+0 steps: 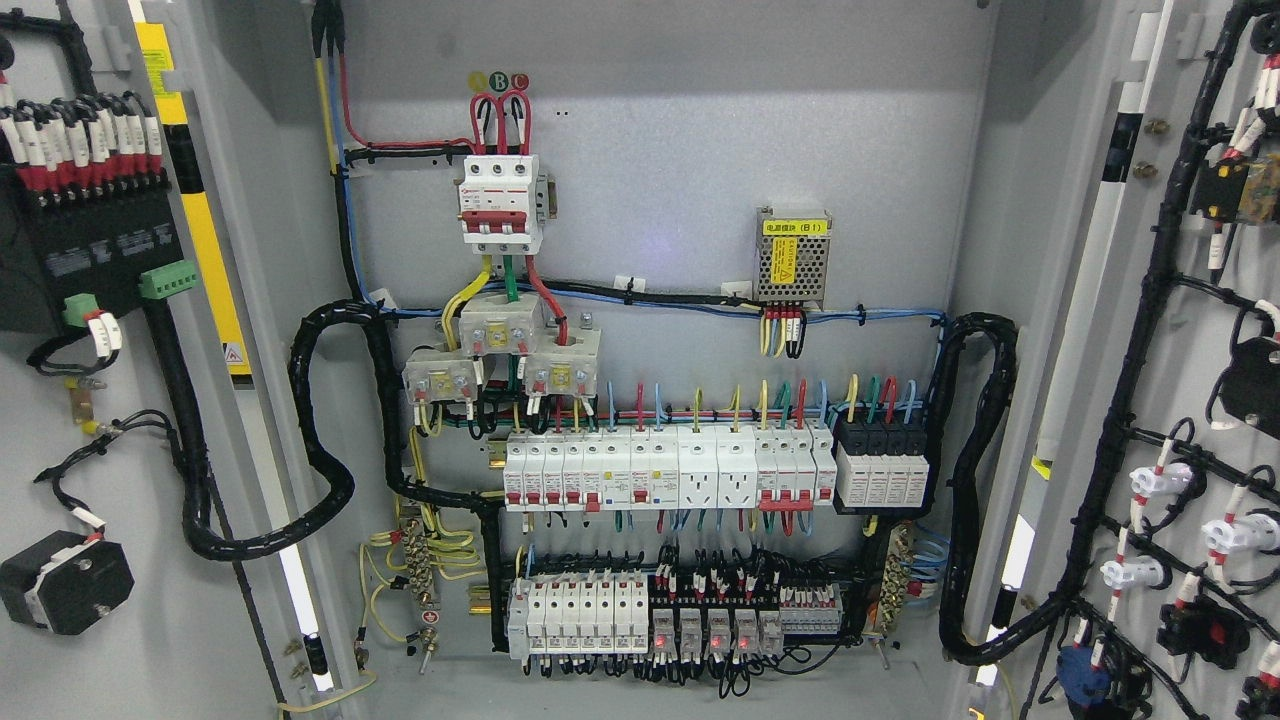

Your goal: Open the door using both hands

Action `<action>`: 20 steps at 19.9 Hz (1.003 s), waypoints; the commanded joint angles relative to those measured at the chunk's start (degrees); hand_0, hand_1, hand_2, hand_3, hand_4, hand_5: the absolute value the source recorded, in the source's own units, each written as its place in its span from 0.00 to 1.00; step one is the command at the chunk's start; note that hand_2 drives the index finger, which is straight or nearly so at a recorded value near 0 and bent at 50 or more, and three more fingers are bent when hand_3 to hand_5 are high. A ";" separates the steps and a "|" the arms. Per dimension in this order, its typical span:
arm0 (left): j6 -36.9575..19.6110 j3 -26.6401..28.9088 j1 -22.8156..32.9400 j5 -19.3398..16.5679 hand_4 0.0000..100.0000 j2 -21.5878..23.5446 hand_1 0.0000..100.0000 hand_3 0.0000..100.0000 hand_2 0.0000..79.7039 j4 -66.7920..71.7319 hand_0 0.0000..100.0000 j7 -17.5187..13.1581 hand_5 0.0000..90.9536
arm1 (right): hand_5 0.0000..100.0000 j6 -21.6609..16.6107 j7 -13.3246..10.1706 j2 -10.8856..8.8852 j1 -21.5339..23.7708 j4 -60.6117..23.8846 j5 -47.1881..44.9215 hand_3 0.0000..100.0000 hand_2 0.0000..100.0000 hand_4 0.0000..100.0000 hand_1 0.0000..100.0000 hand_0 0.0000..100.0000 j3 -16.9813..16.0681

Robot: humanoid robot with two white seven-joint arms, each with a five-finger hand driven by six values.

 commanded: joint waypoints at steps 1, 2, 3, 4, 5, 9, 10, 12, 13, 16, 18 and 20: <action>2.19 3.18 -3.33 1.96 0.00 6.85 0.56 0.00 0.00 8.48 0.12 -2.42 0.00 | 0.00 0.00 -0.03 -0.11 0.43 0.42 -0.05 0.00 0.04 0.00 0.50 0.00 -3.42; 3.42 3.18 -4.03 1.96 0.00 7.03 0.56 0.00 0.00 9.44 0.12 -2.86 0.00 | 0.00 0.08 -0.03 -0.02 0.43 0.51 -0.05 0.00 0.04 0.00 0.50 0.00 -3.68; 4.82 3.26 -4.65 1.96 0.00 7.12 0.56 0.00 0.00 10.06 0.12 -2.95 0.00 | 0.00 0.00 -0.03 -0.11 0.35 0.60 -0.05 0.00 0.04 0.00 0.50 0.00 -3.68; 6.06 3.35 -5.18 1.96 0.00 7.29 0.56 0.00 0.00 10.50 0.12 -2.95 0.00 | 0.00 0.08 -0.03 -0.11 0.35 0.60 -0.05 0.00 0.04 0.00 0.50 0.00 -3.68; 6.59 3.26 -5.36 1.96 0.00 7.82 0.56 0.00 0.00 10.85 0.12 -2.95 0.00 | 0.00 0.00 -0.03 -0.11 0.35 0.60 -0.05 0.00 0.04 0.00 0.50 0.00 -3.68; 6.68 3.18 -6.06 1.96 0.00 9.66 0.56 0.00 0.00 12.87 0.12 -2.95 0.00 | 0.00 0.00 -0.03 -0.46 0.35 1.04 -0.14 0.00 0.04 0.00 0.50 0.00 -4.47; 6.68 3.18 -6.32 1.96 0.00 10.01 0.56 0.00 0.00 13.49 0.12 -2.95 0.00 | 0.00 0.00 -0.03 -0.81 0.35 1.13 -0.14 0.00 0.04 0.00 0.50 0.00 -4.47; 6.68 3.18 -6.85 1.96 0.00 11.24 0.56 0.00 0.00 14.89 0.12 -3.04 0.00 | 0.00 0.08 -0.03 -0.81 0.26 1.13 -0.14 0.00 0.04 0.00 0.50 0.00 -4.47; 6.68 3.18 -7.03 1.96 0.00 11.94 0.56 0.00 0.00 15.34 0.12 -3.04 0.00 | 0.00 0.00 -0.03 -0.81 0.26 1.13 -0.14 0.00 0.04 0.00 0.50 0.00 -4.56; 6.86 3.00 -8.60 2.05 0.00 13.35 0.56 0.00 0.00 17.18 0.12 -3.04 0.00 | 0.00 0.08 -0.03 -0.81 0.26 1.48 -0.14 0.00 0.04 0.00 0.50 0.00 -5.44; 7.30 2.91 -9.83 2.05 0.00 14.06 0.56 0.00 0.00 18.41 0.12 -3.04 0.00 | 0.00 0.00 -0.03 -0.81 0.26 1.48 -0.14 0.00 0.04 0.00 0.50 0.00 -5.70; 7.56 3.00 -10.63 1.96 0.00 14.15 0.56 0.00 0.00 19.29 0.12 -3.04 0.00 | 0.00 0.00 -0.03 -0.81 0.35 1.48 -0.14 0.00 0.04 0.00 0.50 0.00 -5.70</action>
